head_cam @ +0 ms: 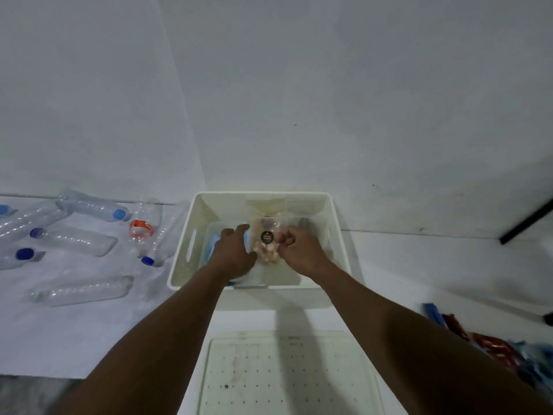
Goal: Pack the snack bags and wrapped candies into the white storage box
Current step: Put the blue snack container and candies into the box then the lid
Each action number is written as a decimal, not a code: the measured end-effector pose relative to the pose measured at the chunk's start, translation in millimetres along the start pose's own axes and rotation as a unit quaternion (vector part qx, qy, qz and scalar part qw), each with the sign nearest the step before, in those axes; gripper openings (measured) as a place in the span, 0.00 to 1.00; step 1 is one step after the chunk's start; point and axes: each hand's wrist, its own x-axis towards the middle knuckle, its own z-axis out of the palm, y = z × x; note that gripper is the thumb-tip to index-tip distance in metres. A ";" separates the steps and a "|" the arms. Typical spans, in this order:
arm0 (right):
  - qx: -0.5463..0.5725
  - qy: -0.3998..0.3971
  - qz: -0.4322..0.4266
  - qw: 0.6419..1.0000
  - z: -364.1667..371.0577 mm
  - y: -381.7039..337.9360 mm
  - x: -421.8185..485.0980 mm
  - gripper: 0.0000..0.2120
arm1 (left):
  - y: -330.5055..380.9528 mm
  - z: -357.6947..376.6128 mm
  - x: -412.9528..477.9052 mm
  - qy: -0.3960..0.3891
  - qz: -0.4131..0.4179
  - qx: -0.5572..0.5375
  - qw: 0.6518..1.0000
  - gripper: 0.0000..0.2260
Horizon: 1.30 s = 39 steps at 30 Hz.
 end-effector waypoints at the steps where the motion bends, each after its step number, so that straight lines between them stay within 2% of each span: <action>1: -0.001 0.024 -0.001 1.000 -14.6 4.0 -10.5 0.06 | 18.0 5.8 -7.7 0.008 0.016 -0.007 1.000 0.31; 5: 0.002 0.121 0.020 0.992 -73.2 39.2 -52.0 0.07 | 90.4 43.5 -34.4 0.038 0.108 -0.033 0.993 0.26; 9: 0.005 0.193 0.065 0.979 -131.8 92.8 -91.7 0.06 | 152.6 96.2 -58.2 0.027 0.190 -0.033 0.981 0.24; 13: -0.009 0.235 0.116 0.965 -182.9 163.6 -130.9 0.07 | 198.9 156.5 -78.8 -0.032 0.222 -0.008 0.974 0.25; 16: -0.053 0.236 0.157 0.957 -215.1 229.6 -164.7 0.09 | 225.7 202.9 -95.6 -0.099 0.220 0.035 0.970 0.32; 18: -0.115 0.215 0.185 0.952 -236.6 276.0 -190.8 0.14 | 240.7 234.7 -105.2 -0.165 0.203 0.088 0.961 0.43; 21: -0.224 0.163 0.196 0.941 -263.4 342.4 -224.1 0.33 | 257.3 283.5 -113.4 -0.255 0.191 0.193 0.928 0.59; 24: -0.343 0.014 0.198 0.918 -285.0 391.4 -242.9 0.55 | 268.3 329.9 -114.0 -0.294 0.203 0.251 0.900 0.63; 26: -0.378 -0.070 0.183 0.905 -296.1 411.8 -247.3 0.62 | 275.3 354.0 -112.3 -0.295 0.218 0.274 0.889 0.65; 29: -0.395 -0.114 0.155 0.898 -307.6 437.1 -239.2 0.62 | 287.0 384.9 -104.2 -0.269 0.234 0.286 0.889 0.65; 31: -0.393 -0.116 0.125 0.903 -308.4 448.8 -231.2 0.58 | 291.4 402.9 -97.6 -0.259 0.240 0.285 0.891 0.64; 35: -0.410 -0.062 0.056 0.908 -299.4 459.6 -223.6 0.48 | 289.0 432.5 -99.6 -0.255 0.226 0.277 0.899 0.52; 39: -0.410 0.003 0.022 0.912 -294.4 467.6 -226.8 0.35 | 281.7 445.4 -106.5 -0.190 0.236 0.254 0.918 0.41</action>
